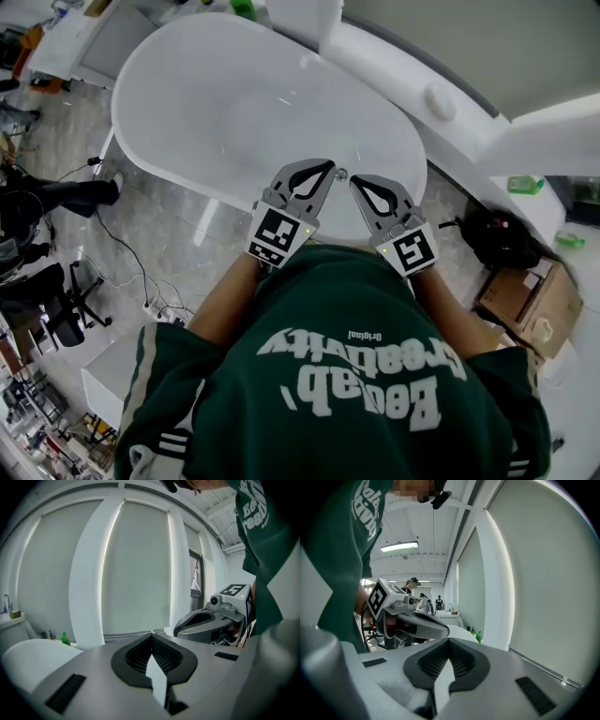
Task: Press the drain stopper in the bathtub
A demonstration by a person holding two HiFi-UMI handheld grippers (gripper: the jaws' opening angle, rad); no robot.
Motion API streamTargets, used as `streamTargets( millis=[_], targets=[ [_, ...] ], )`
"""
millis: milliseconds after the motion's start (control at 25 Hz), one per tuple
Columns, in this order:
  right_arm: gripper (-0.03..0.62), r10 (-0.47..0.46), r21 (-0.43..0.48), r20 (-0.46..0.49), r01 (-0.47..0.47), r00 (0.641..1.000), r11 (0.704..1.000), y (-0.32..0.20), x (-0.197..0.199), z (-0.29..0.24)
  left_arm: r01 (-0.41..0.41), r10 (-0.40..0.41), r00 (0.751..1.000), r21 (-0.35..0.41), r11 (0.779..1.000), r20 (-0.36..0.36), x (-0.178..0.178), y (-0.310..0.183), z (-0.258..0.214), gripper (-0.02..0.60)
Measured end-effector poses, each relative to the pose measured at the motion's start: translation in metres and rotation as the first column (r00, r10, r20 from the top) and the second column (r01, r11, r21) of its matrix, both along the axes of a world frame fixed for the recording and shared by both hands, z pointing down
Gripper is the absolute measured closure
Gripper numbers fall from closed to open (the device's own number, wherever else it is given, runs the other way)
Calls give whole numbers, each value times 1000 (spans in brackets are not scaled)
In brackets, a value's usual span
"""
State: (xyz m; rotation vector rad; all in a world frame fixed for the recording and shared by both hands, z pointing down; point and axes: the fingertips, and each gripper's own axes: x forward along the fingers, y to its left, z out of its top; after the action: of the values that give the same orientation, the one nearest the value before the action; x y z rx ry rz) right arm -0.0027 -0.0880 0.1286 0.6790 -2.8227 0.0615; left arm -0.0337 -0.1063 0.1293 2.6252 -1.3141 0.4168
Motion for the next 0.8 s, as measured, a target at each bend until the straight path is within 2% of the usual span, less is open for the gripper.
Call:
streamTargets(
  millis=[800],
  targets=[
    [582, 12, -15, -3, -12, 1000, 1000, 1, -2, -1, -20, 20, 1000, 1, 1000, 11, 0, 3, 0, 577]
  ],
)
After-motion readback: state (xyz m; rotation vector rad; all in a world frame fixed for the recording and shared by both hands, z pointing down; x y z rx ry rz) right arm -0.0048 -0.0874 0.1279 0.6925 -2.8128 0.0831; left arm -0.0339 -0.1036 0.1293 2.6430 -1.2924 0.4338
